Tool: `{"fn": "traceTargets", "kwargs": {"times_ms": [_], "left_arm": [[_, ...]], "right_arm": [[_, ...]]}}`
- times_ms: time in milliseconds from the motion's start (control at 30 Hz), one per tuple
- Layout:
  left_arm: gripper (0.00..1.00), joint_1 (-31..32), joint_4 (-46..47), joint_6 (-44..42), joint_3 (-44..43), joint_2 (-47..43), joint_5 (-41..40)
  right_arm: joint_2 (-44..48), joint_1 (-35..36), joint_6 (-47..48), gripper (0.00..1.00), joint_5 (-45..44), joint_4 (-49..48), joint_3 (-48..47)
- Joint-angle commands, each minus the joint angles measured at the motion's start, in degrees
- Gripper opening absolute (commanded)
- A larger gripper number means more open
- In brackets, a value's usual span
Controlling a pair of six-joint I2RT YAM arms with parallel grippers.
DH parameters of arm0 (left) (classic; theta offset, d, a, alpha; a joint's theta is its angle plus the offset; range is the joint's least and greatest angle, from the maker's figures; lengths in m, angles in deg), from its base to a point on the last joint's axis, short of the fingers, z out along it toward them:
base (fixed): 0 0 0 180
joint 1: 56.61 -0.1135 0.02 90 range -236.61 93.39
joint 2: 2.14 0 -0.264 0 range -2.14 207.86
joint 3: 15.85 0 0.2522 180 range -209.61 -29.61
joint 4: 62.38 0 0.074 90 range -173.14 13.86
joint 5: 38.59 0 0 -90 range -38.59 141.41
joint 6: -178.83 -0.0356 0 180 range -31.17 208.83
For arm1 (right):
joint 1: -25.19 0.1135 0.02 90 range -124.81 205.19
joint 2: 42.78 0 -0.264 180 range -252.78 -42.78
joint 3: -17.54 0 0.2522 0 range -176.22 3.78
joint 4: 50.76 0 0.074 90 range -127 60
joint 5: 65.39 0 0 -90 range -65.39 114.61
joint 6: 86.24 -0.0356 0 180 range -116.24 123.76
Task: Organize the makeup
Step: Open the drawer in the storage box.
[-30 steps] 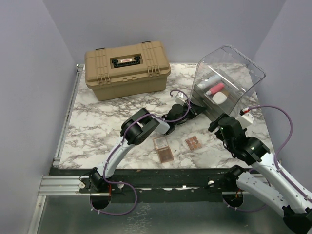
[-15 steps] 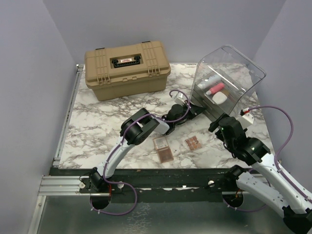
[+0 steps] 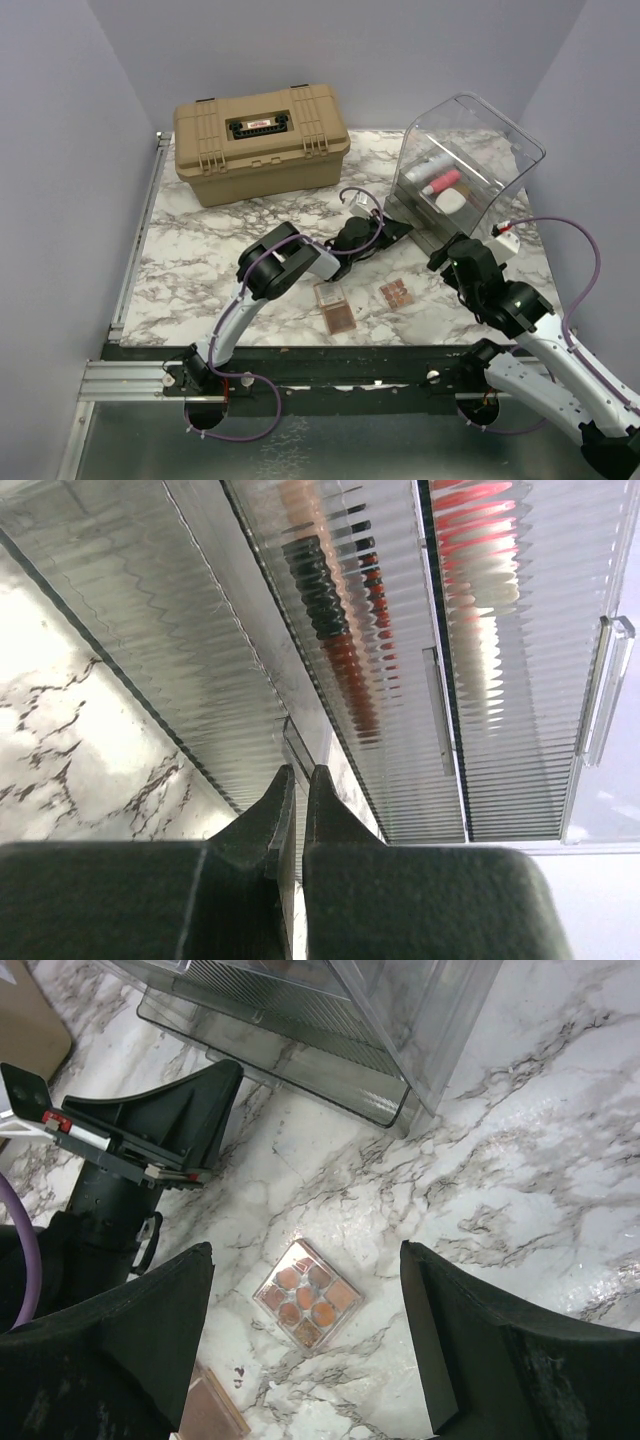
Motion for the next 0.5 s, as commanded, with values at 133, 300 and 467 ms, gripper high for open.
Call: {"fn": "traceTargets", "kwargs": {"times_ms": [133, 300, 467], "left_arm": [[0.0, -1.1, 0.8, -4.3, 6.7, -6.0, -3.1], [0.0, -1.2, 2.8, -4.3, 10.1, -7.7, -2.7], [0.0, -1.3, 3.9, -4.0, 12.6, -8.2, -2.0]], "right_arm": [[-0.3, 0.0, 0.1, 0.81, -0.4, -0.3, -1.3], [-1.0, 0.0, 0.8, 0.81, -0.1, -0.3, -2.2], [-1.5, 0.0, 2.8, 0.81, -3.4, 3.8, -6.0]]}}
